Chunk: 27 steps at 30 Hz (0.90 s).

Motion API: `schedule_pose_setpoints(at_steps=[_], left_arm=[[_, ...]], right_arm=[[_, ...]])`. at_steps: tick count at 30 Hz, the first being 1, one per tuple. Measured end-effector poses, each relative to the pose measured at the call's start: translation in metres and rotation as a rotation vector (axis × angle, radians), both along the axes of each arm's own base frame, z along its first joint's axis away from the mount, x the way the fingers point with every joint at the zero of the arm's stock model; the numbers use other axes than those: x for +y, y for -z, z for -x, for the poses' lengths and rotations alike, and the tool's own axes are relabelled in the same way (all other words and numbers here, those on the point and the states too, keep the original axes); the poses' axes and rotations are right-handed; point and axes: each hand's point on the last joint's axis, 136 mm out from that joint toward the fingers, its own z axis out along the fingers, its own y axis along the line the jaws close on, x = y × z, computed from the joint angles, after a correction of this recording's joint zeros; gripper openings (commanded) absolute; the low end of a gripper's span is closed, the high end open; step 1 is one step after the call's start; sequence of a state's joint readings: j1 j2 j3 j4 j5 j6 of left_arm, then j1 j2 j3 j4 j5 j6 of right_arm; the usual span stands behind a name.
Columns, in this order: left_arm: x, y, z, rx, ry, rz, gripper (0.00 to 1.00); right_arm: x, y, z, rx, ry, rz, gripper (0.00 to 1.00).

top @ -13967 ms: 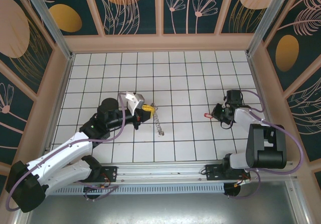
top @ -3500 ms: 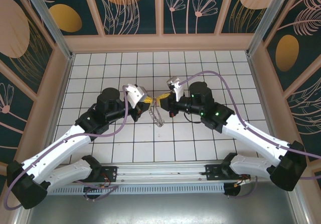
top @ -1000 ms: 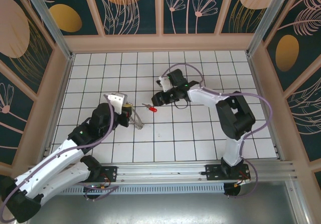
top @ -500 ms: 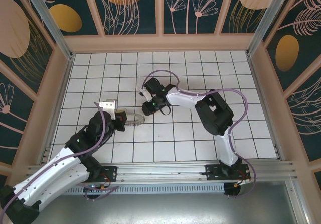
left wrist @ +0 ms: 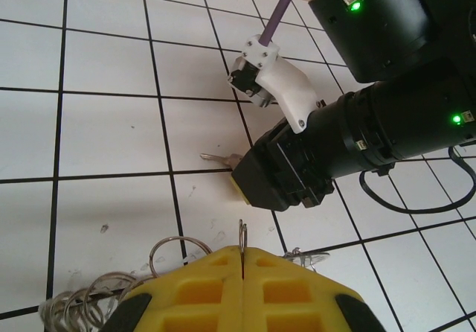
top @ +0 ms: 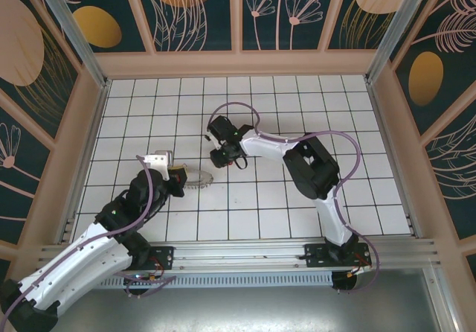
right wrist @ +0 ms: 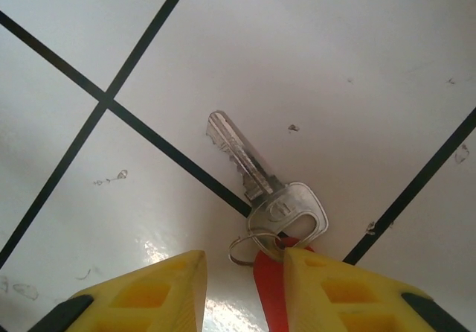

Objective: Put the keys on the keyring

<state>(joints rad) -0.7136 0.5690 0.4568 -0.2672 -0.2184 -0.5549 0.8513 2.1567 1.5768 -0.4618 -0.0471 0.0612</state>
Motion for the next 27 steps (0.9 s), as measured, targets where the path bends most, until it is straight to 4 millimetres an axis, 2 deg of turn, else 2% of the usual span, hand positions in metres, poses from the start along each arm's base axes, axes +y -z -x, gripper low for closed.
schedule_pose_setpoints(at_steps=[8, 18, 23, 27], left_arm=[[0.000, 0.000, 0.000, -0.001, 0.000, 0.000, 0.00], [0.001, -0.001, 0.001, -0.004, 0.000, 0.004, 0.00], [0.001, -0.001, 0.001, -0.004, 0.000, 0.003, 0.00], [0.000, 0.003, 0.000, 0.008, 0.001, -0.008, 0.00]], right_arm=[[0.006, 0.001, -0.009, -0.027, 0.008, 0.014, 0.30], [-0.001, 0.002, -0.017, -0.068, 0.035, 0.051, 0.21], [-0.012, 0.005, -0.017, -0.086, 0.051, 0.048, 0.20], [-0.036, 0.006, -0.005, -0.074, 0.065, 0.056, 0.20]])
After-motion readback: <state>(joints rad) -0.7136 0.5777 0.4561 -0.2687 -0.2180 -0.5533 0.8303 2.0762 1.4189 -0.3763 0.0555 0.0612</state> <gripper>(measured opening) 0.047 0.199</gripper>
